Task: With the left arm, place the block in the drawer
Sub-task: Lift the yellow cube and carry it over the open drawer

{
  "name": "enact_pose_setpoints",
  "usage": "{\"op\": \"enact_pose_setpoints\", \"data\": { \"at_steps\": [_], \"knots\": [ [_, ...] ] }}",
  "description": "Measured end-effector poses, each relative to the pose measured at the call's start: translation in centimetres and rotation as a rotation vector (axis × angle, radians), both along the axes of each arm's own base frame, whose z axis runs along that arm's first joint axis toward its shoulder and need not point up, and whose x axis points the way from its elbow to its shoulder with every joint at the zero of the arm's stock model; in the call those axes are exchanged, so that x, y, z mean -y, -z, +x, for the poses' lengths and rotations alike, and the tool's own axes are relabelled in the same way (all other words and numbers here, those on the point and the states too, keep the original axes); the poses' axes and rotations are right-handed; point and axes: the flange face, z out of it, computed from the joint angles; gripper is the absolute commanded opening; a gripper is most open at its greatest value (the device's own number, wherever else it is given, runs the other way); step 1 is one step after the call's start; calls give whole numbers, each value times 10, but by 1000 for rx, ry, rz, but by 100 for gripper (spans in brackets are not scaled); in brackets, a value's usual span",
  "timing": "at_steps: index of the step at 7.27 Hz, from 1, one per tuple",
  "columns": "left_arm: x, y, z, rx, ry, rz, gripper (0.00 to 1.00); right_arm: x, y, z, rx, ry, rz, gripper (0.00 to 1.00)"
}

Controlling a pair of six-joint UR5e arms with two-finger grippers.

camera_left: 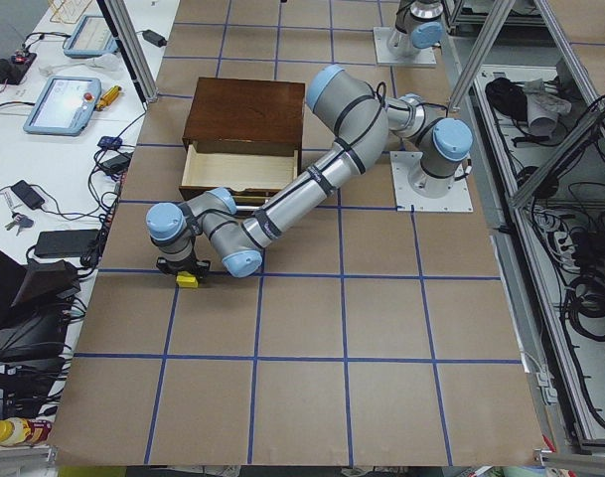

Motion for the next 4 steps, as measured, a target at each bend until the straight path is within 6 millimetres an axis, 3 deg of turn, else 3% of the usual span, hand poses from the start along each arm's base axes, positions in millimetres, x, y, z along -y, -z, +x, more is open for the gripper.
{"op": "enact_pose_setpoints", "data": {
  "at_steps": [2, 4],
  "knots": [
    [-2, -14, -1, 10, 0, -6, 0, 0, 0, 0, 0, 0, 0, 100],
    [-13, -70, -9, 15, 4, 3, 0, 0, 0, 0, 0, 0, 0, 100]
  ]
}}
